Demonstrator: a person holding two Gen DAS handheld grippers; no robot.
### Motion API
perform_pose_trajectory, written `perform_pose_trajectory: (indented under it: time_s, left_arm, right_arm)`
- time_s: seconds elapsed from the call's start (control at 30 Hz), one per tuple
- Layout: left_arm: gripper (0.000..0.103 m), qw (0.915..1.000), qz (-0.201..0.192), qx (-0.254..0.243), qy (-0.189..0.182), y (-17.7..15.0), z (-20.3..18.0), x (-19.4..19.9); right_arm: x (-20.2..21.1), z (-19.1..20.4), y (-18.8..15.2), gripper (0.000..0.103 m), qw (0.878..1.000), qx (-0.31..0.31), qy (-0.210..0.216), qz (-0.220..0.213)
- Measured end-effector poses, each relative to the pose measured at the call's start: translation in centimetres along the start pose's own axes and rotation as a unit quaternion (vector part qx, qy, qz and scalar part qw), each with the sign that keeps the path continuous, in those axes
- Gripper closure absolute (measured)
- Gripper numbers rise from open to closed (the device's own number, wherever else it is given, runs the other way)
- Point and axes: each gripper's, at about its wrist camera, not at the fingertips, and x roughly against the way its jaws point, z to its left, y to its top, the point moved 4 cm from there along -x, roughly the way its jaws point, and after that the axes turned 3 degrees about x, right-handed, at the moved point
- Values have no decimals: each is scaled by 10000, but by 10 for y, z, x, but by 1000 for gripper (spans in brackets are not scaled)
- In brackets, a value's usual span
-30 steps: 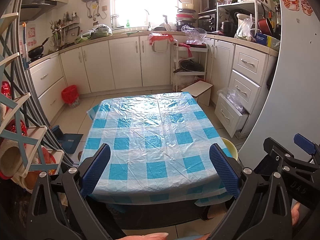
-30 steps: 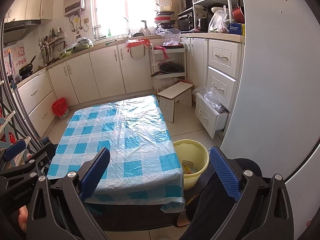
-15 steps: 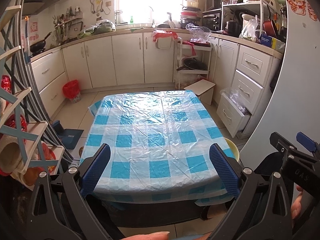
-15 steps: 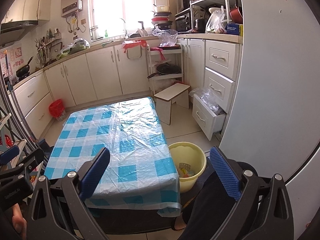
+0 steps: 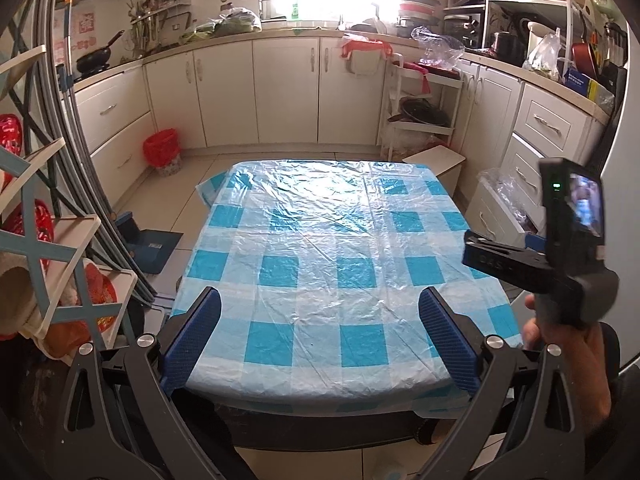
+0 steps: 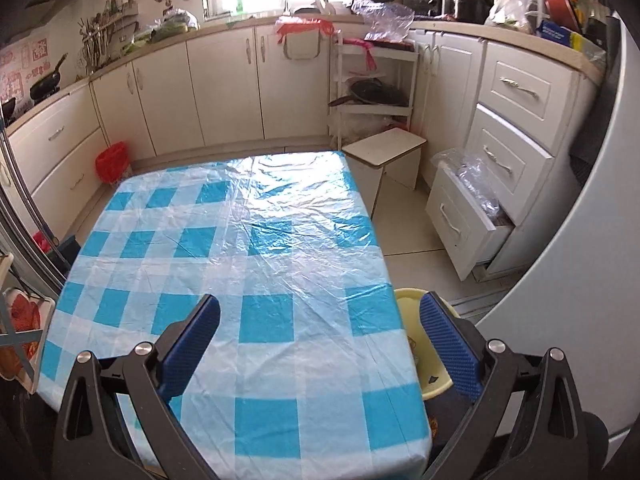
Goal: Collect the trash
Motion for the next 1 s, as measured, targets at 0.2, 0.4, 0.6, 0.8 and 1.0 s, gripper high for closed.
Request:
perform_pose_trajectory:
  time_s: [0.2,0.4,0.6,0.8,1.0]
  left_arm:
    - [8,9996,197,87,175,6,11,-29]
    - [8,9988,336,134,330,10,16,-53]
    - [8,9982,459,149,361,10,16,-67]
    - [8,9979,547,125,338,10,12,-77]
    - [8,9974,616,167,328,11,11,-85]
  right_arm:
    - [-101,20,9,7,9975,124,69,692]
    - [-153,28,10,7,9953,140,127,951]
    - [-165,32,23,7,9968,174,98,780]
    - [-167,32,25,7,9968,156,93,774]
    - [-167,32,25,7,9968,155,96,774]
